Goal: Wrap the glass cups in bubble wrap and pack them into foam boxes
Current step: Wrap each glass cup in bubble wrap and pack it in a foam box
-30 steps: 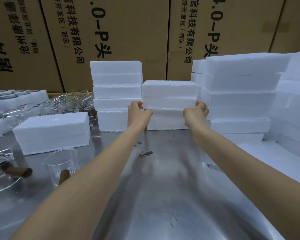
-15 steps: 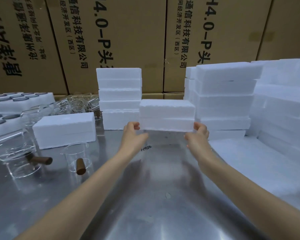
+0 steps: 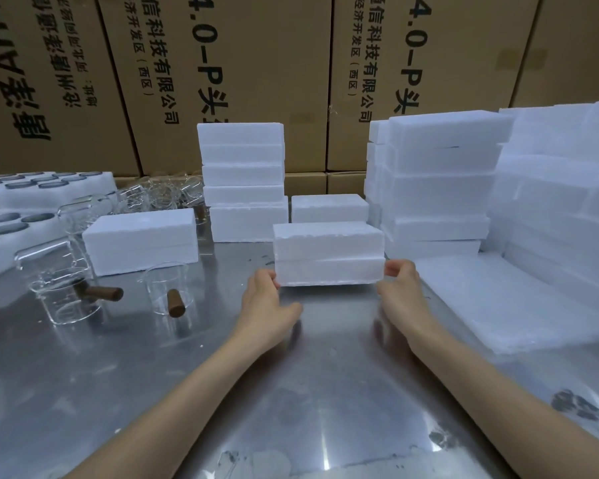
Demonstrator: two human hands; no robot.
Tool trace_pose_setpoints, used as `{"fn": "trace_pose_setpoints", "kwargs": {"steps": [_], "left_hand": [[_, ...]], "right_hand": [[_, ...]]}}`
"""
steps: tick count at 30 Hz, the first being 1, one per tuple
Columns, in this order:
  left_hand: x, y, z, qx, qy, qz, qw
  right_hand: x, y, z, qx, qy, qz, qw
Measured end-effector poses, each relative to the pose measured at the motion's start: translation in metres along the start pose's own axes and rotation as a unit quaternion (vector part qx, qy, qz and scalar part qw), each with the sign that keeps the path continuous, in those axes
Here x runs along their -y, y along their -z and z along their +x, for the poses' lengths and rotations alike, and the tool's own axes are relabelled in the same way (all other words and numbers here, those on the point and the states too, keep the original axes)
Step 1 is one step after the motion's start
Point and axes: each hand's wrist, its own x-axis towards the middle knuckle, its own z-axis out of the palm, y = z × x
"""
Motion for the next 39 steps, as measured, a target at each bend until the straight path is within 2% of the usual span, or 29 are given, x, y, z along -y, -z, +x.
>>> {"fn": "trace_pose_setpoints", "kwargs": {"steps": [6,9,11,14,16,18,21,23,31,39], "left_hand": [[0.006,0.008,-0.003,0.048,0.004,0.133,0.99],[0.003,0.018,-0.009,0.042,-0.042,0.209,0.976],[-0.005,0.027,-0.011,-0.014,-0.095,0.265,0.96],[-0.014,0.049,-0.006,-0.147,-0.17,0.282,0.932],[-0.008,0.064,0.002,-0.205,-0.138,0.336,0.909],[0.007,0.078,0.009,-0.211,-0.031,0.378,0.901],[0.029,0.091,0.014,-0.181,0.096,0.336,0.919],[0.036,0.091,0.015,-0.162,0.117,0.282,0.938],[0.03,0.076,0.018,-0.128,0.095,0.276,0.948],[0.019,0.064,0.011,-0.114,0.005,0.223,0.968]], "right_hand": [[-0.007,0.0,0.007,0.013,-0.019,-0.045,0.999],[-0.008,-0.001,0.006,0.031,-0.025,-0.064,0.997],[-0.007,0.0,0.005,0.038,-0.025,-0.071,0.996],[-0.007,0.0,0.004,0.043,-0.019,-0.085,0.995],[-0.007,0.0,0.004,0.047,-0.016,-0.095,0.994],[-0.007,0.0,0.003,0.05,-0.015,-0.104,0.993],[-0.007,0.0,0.002,0.055,-0.012,-0.121,0.991],[-0.008,0.0,0.002,0.057,-0.009,-0.128,0.99],[-0.009,-0.002,0.003,0.064,0.006,-0.146,0.987],[-0.009,-0.002,0.003,0.07,0.016,-0.152,0.986]]}}
